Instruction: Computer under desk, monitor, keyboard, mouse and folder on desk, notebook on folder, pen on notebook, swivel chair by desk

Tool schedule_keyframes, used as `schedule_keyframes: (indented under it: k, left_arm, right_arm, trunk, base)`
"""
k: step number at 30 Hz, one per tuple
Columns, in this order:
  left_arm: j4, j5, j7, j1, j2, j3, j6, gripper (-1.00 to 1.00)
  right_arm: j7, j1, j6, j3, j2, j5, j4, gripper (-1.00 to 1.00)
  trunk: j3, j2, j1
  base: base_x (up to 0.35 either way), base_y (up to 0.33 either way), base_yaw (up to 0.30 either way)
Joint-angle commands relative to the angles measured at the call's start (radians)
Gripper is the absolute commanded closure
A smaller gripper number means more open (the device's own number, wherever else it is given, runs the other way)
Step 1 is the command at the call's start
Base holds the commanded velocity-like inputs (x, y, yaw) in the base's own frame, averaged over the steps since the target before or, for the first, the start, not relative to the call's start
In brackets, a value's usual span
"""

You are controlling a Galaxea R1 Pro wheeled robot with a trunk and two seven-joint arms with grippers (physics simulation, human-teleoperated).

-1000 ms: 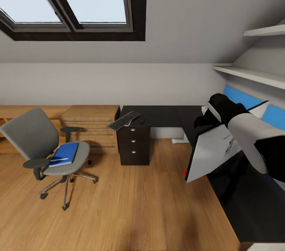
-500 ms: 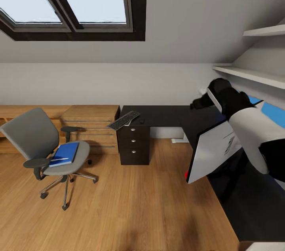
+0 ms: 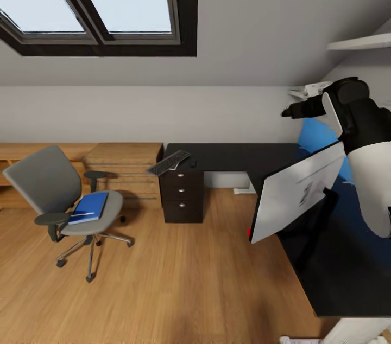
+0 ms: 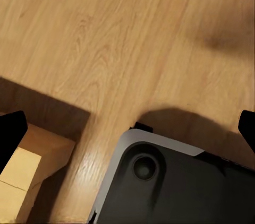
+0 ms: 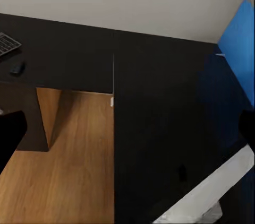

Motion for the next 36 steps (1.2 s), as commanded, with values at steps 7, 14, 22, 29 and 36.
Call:
schedule_keyframes:
  k: [7,14,22,29,36]
  left_arm:
    - [0.001,-0.001,0.001,-0.001,0.0,0.002,-0.003,-1.0]
    - [0.001,-0.001,0.001,-0.001,0.0,0.001,-0.003,-1.0]
    - [0.001,-0.001,0.001,-0.001,0.0,0.001,-0.003,-1.0]
    - [0.001,-0.001,0.001,-0.001,0.0,0.001,-0.003,-1.0]
    - [0.001,-0.001,0.002,-0.001,0.001,0.002,-0.004,-1.0]
  right_arm:
    - [-0.002,-0.001,0.008,-0.006,-0.032,-0.002,-0.007,-1.0]
    - [-0.001,-0.001,0.009,-0.006,-0.054,-0.003,-0.009,-1.0]
    - [0.0,0.03,0.007,-0.007,-0.061,-0.004,-0.016,-1.0]
    - [0.002,0.065,0.013,-0.008,-0.071,-0.009,-0.032,-1.0]
    - [0.003,0.085,0.012,-0.009,-0.072,-0.01,-0.053,-1.0]
  trunk:
    - [-0.002,-0.002,0.0]
    - [-0.002,-0.002,0.0]
    - [-0.002,-0.002,0.0]
    - [-0.002,-0.002,0.0]
    - [-0.002,-0.002,0.0]
  base:
    - [-0.225,-0.253,0.0]
    - [-0.223,-0.253,0.0]
    - [-0.264,-0.181,0.0]
    - [-0.301,-0.044,0.0]
    - [-0.224,-0.004,0.0]
